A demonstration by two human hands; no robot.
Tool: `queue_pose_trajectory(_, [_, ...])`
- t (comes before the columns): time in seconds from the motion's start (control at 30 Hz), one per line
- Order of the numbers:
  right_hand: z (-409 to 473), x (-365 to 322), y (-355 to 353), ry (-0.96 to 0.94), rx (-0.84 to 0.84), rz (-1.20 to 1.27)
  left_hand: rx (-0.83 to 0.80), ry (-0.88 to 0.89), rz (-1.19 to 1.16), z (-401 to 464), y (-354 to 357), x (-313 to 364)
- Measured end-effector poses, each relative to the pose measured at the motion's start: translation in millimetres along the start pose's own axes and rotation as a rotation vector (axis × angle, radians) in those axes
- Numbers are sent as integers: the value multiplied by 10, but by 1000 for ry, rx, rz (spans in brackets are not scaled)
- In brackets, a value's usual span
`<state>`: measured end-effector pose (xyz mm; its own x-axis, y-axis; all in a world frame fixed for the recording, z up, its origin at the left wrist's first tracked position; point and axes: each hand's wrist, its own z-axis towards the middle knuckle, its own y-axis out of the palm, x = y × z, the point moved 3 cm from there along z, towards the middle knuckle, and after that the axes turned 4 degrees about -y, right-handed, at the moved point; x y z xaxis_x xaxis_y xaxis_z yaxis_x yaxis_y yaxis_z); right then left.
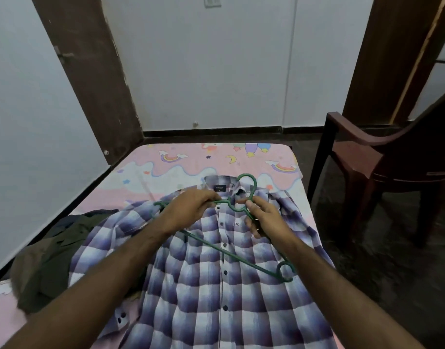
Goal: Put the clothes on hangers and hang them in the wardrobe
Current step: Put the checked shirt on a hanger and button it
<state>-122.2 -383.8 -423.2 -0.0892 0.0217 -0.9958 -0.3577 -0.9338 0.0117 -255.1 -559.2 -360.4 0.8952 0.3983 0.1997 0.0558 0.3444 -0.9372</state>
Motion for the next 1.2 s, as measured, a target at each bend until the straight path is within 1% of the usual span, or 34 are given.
queue_pose_trajectory(0.03, [87,60,-51,14,69,51,60,6,77,68,82,-57])
queue_pose_trajectory(0.1, [291,212,-209,93,284,203,274,-46,195,194,176,-155])
queue_pose_trajectory(0.17, [459,332,-391,179,495,453,486,-143,146,260,257,-260])
queue_pose_trajectory(0.2, [540,385,-492,187,579,577,539,-180,71,282,344,-336])
queue_pose_trajectory(0.23, [604,438,-595,189,650,646,536,-200,-29,316,465,-415])
queue_pose_trajectory(0.27, [664,514,-687,194,688,662,476,-211,-138,360,624,-510])
queue_pose_trajectory(0.33, [744,723,-833,250,656,587,263,-253,-254,460,1006,-699])
queue_pose_trajectory(0.4, [796,968,-940,311,578,525,11,-329,-199,577,1376,-843])
queue_pose_trajectory(0.43, [810,1062,-991,329,560,535,-81,-356,-144,646,1528,-894])
queue_pose_trajectory(0.47, [819,1130,-1035,343,554,563,-147,-385,-86,722,1653,-920])
queue_pose_trajectory(0.53, [856,1198,-1098,351,543,611,-207,-451,-17,890,1849,-944])
queue_pose_trajectory(0.6, [902,1198,-1167,328,570,540,-169,-527,-36,1062,1938,-917])
queue_pose_trajectory(0.67, [942,1177,-1324,269,683,327,-105,-587,-130,1217,1981,-899])
queue_pose_trajectory(0.73, [969,1123,-1537,192,787,132,-109,-595,-212,1325,2017,-892])
queue_pose_trajectory(0.8, [984,1053,-1715,184,777,76,-119,-573,-282,1384,2069,-899])
queue_pose_trajectory(0.9, [988,902,-1956,182,745,173,-85,-507,-372,1393,2091,-848])
queue_pose_trajectory(0.97, [1016,724,-2057,132,761,329,-45,-471,-423,1364,2034,-737])
queue_pose_trajectory(1.03, [1088,549,-2090,80,802,508,3,-466,-545,1302,1926,-597])
queue_pose_trajectory(1.1, [1173,367,-2024,30,829,633,-7,-441,-684,1228,1844,-472])
queue_pose_trajectory(1.2, [1246,23,-1801,-36,818,728,-70,-429,-864,1055,1715,-277])
